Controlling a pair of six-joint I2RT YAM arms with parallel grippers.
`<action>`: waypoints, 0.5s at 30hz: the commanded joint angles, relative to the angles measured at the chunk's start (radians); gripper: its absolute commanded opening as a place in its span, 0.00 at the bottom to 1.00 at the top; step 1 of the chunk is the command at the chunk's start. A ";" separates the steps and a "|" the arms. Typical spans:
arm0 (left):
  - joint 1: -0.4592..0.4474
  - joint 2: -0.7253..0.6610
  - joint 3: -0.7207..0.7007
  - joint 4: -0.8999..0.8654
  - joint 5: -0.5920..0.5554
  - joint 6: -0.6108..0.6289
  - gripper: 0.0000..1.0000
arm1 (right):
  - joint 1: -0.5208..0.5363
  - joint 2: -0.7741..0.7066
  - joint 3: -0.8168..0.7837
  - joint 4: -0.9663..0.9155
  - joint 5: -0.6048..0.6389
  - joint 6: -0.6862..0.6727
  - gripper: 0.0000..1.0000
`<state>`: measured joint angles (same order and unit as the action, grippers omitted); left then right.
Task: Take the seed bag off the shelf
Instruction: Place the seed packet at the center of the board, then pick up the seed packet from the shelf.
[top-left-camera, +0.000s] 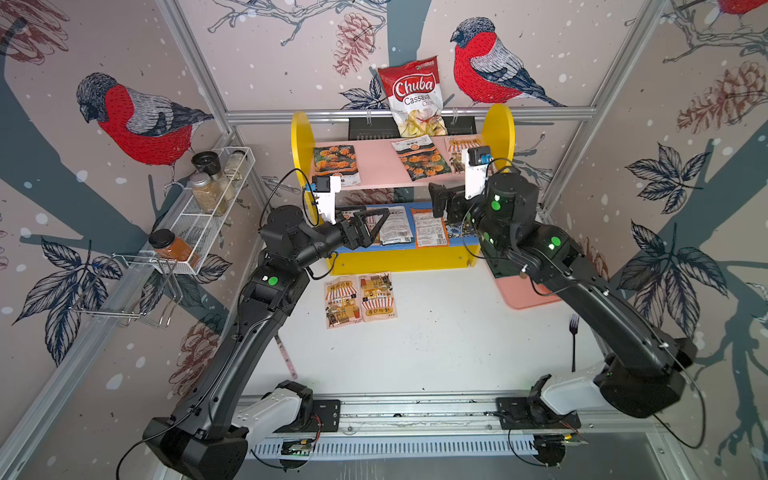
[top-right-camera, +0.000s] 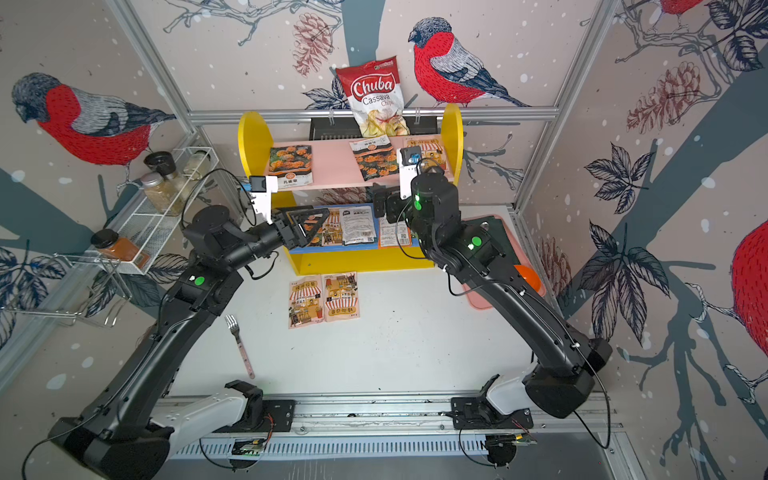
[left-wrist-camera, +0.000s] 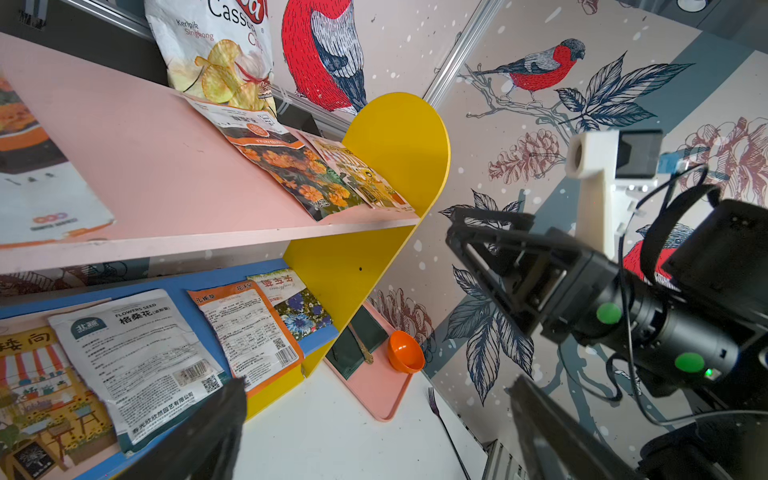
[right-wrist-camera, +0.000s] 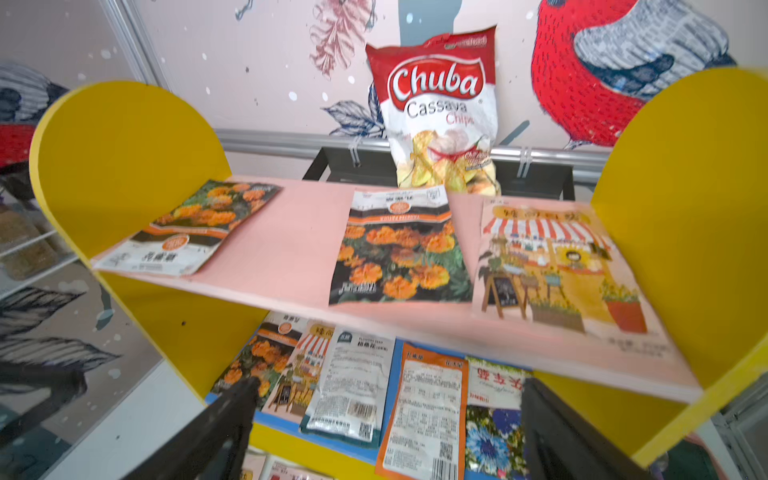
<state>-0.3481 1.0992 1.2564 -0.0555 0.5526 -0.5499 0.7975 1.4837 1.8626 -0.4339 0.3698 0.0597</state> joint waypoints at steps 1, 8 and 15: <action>-0.006 0.008 0.011 0.033 0.020 0.021 0.98 | -0.030 0.088 0.143 -0.091 -0.081 -0.041 1.00; -0.017 0.037 0.012 0.032 0.036 0.030 0.98 | -0.096 0.335 0.541 -0.273 -0.153 -0.060 1.00; -0.023 0.055 0.013 0.040 0.031 0.026 0.98 | -0.162 0.389 0.575 -0.263 -0.268 -0.038 1.00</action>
<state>-0.3672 1.1488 1.2594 -0.0578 0.5732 -0.5411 0.6510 1.8690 2.4416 -0.6899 0.1764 0.0231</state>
